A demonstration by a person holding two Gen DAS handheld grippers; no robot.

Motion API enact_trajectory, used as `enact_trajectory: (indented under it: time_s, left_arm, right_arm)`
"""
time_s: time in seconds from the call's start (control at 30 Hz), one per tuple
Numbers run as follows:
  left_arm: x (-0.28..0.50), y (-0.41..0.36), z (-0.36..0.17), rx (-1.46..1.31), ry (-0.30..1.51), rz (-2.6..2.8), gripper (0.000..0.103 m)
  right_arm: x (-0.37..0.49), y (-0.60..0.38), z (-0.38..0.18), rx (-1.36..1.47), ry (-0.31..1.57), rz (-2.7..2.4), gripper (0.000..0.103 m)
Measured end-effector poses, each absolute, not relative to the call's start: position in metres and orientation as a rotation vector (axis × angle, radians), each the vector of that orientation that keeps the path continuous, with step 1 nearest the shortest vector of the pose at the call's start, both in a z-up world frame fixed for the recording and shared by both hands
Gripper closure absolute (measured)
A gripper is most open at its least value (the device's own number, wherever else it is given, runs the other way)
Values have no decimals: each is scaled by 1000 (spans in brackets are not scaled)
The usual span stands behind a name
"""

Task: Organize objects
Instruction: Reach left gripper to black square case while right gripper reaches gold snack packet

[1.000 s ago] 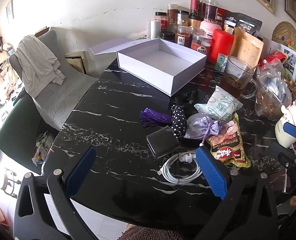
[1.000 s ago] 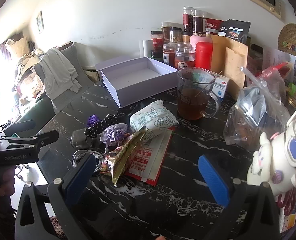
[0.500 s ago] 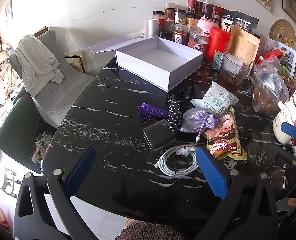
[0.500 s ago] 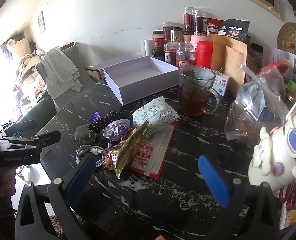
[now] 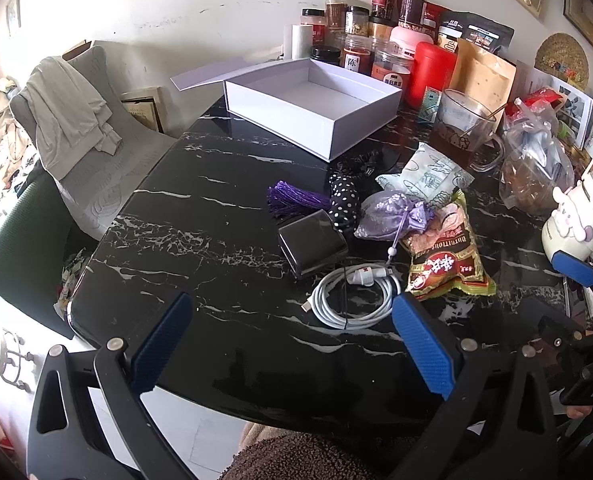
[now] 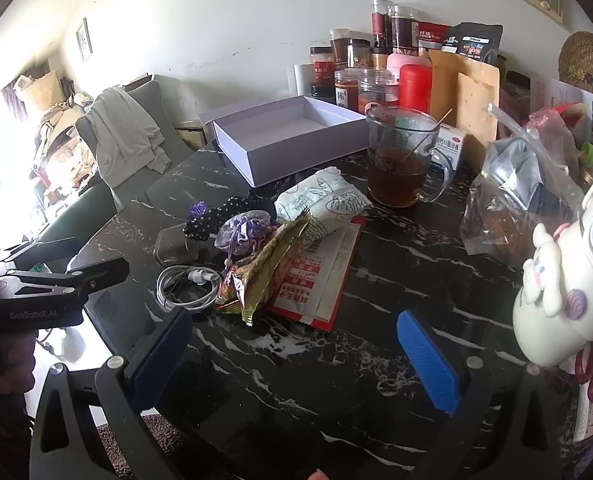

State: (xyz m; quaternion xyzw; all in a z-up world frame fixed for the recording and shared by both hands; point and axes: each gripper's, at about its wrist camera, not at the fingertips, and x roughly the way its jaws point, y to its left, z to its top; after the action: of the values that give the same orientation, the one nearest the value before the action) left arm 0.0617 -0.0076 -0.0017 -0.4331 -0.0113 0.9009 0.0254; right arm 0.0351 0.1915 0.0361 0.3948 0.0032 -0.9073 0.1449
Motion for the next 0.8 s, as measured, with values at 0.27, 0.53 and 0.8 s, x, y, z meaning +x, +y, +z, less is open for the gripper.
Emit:
enact_trajectory:
  time_s: [0.27,0.53,0.8]
  left_arm:
    - [57,-8,-17,-1375,-49,2753,3]
    - [43,-5,-26,-1382,-39,2735,3]
    - [21,-6,-35,-1409,-59,2691,14]
  right_arm:
    - [34,190,23,1161,-22,-2588,1]
    - [23,182,15,1174,-34,-2542,16]
    - [11,169,10,1189,0,-2482,50]
